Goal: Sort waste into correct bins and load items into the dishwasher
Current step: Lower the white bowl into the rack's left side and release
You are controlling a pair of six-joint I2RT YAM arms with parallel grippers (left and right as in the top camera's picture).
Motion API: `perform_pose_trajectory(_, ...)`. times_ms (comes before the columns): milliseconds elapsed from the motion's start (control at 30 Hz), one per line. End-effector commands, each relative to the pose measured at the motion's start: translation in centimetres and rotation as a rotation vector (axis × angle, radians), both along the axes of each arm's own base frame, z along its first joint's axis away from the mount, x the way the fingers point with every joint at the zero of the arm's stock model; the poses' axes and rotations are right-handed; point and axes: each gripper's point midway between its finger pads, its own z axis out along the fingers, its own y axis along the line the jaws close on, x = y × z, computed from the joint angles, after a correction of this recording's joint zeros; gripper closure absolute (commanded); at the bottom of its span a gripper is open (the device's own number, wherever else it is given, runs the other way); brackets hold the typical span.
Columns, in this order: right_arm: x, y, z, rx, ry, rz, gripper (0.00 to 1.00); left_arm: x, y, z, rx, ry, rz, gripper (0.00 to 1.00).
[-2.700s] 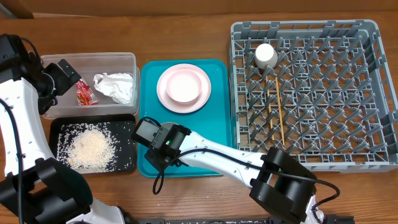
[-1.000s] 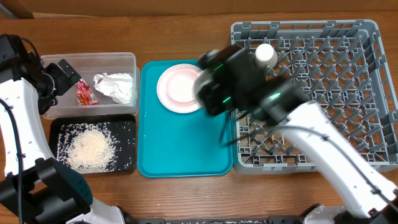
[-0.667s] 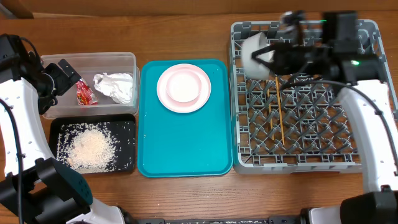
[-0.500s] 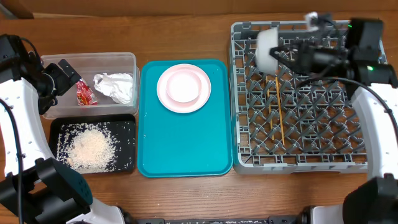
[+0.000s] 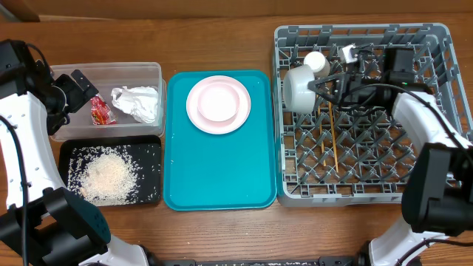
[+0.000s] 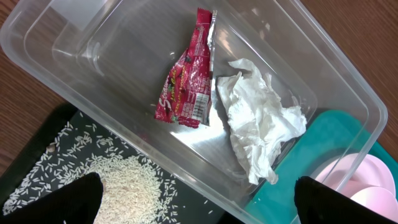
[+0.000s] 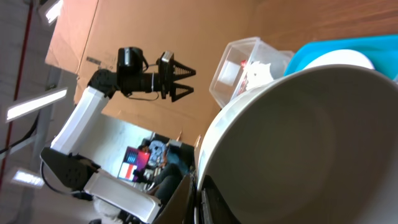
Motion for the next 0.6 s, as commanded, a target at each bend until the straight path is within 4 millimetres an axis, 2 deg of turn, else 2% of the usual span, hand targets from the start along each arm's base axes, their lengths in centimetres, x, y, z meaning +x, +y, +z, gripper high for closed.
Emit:
perform_pose_trajectory(0, -0.5, 0.3, 0.6, 0.04, -0.032, 0.034, 0.96, -0.1, -0.3, 1.0, 0.025, -0.02, -0.025, 0.0)
perform_pose_trajectory(233, -0.2, 0.3, -0.3, 0.002, -0.008, 0.009, 0.96, -0.1, -0.2, 1.0, 0.025, -0.02, -0.024, 0.0)
perform_pose_trajectory(567, -1.0, 0.3, -2.0, -0.001, -0.014, 0.007, 0.96, -0.1, -0.2, 1.0, 0.026, -0.022, -0.024, 0.0)
